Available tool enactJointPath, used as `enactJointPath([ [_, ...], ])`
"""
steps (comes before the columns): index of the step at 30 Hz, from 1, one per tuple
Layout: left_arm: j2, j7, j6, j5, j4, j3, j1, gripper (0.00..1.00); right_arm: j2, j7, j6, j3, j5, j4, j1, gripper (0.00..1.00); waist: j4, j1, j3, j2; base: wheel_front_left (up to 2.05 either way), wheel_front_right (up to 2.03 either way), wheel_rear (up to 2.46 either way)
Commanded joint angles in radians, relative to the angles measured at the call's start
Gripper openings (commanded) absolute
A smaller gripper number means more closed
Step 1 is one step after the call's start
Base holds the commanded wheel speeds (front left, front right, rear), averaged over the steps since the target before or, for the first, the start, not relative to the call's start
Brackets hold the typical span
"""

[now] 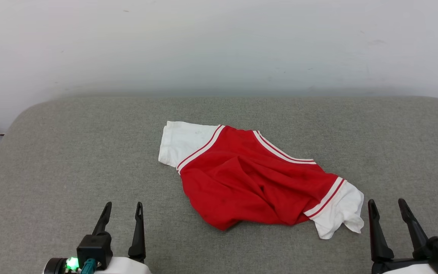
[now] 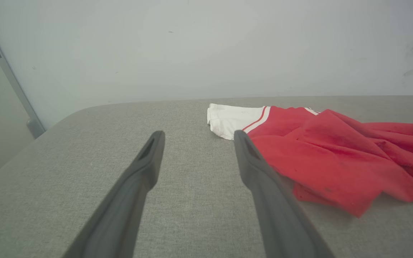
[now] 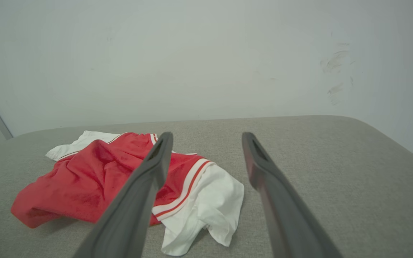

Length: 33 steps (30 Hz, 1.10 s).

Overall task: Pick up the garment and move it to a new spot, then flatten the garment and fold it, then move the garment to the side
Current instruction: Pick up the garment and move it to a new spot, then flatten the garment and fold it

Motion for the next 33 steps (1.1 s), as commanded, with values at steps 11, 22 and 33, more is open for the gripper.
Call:
enactJointPath([
  [11, 0.041, -0.003, -0.068, 0.025, 0.004, 0.022, -0.118, 1.0, 0.002, -0.003, -0.001, 0.015, -0.003, -0.007, -0.013, 1.0, -0.017, 0.0, 0.011, -0.0001, 0.0, 0.0, 0.0],
  [22, 0.155, -0.002, -0.142, 0.015, 0.083, -0.021, -0.452, 1.0, 0.002, -0.003, -0.001, 0.027, -0.02, -0.025, -0.05, 1.0, -0.051, 0.0, 0.087, -0.0001, 0.0, 0.0, 0.0],
  [33, 0.298, 0.104, -0.155, -0.129, 0.259, -0.233, -0.838, 1.0, 0.002, -0.003, -0.001, 0.033, -0.046, -0.078, -0.121, 1.0, -0.101, 0.0, 0.224, -0.0001, 0.0, 0.0, 0.0],
])
